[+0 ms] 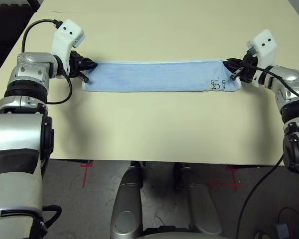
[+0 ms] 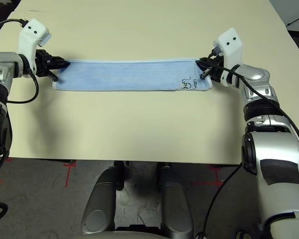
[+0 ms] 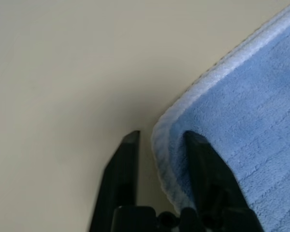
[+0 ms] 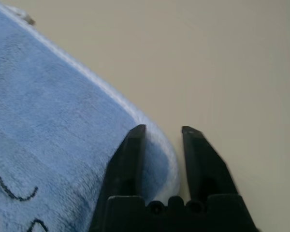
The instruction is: Fold the towel and set it aside.
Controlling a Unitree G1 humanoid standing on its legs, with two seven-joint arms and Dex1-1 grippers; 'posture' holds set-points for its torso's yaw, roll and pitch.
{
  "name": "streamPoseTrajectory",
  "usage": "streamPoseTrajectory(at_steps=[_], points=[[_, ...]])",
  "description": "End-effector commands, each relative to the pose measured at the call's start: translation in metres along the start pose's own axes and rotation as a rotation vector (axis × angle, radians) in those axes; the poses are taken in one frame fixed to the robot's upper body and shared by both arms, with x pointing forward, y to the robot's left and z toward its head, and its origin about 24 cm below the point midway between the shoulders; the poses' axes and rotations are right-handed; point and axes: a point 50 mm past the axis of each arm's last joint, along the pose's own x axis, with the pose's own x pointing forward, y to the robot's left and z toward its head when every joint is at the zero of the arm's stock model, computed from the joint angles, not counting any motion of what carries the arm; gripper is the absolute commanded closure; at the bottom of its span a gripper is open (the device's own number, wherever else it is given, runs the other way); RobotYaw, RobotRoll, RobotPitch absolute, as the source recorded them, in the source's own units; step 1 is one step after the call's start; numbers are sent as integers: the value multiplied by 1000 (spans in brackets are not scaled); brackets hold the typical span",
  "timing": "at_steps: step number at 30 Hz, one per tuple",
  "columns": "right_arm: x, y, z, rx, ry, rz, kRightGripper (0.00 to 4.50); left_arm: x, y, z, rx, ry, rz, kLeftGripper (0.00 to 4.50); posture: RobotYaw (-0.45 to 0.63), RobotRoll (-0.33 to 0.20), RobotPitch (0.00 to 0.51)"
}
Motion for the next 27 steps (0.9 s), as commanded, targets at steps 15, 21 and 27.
streamPoseTrajectory(at_steps=[15, 21, 27], points=[[-60, -16, 25, 399, -261, 282, 27, -39, 2, 45, -59, -434, -353, 11, 52, 0, 303], [-67, -6, 21, 553, -211, 296, 27, -33, -15, 28, -34, -452, -484, 11, 46, 0, 307], [-62, -1, 9, 745, -94, 251, 27, -23, -29, 11, 91, -426, -493, 11, 53, 0, 311]])
